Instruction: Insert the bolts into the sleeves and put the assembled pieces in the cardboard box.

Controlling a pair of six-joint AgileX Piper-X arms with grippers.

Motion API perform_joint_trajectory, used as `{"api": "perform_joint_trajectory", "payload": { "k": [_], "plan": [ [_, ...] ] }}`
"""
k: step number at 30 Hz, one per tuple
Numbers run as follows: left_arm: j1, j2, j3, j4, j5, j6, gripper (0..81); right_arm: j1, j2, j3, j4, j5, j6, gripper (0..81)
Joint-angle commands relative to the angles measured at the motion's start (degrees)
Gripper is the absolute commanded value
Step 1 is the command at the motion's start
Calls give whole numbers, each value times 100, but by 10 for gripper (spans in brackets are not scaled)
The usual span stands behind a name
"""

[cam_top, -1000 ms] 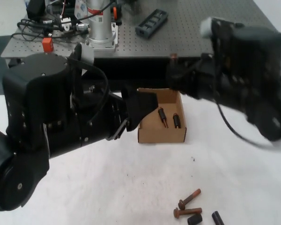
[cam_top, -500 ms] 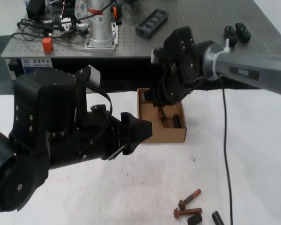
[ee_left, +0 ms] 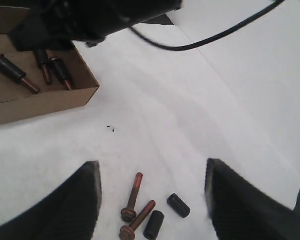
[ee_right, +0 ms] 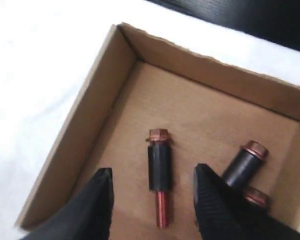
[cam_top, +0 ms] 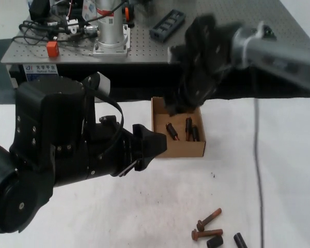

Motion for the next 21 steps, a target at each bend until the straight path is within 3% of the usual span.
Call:
{"api": "perform_joint_trajectory", "payload": {
  "k": [1,9,21],
  "plan": [
    [-12,-2,-14,-36,-53,130,442,-19,-1270,401,918,55,-1176,341],
    [-12,-2,-14,79,-32,162,442,201,-2119,2159,1911,921,-1954,342],
    [-12,-2,-14,88,-56,378,442,829,-2070,3702,1088,1320,-2458,342]
  ]
}}
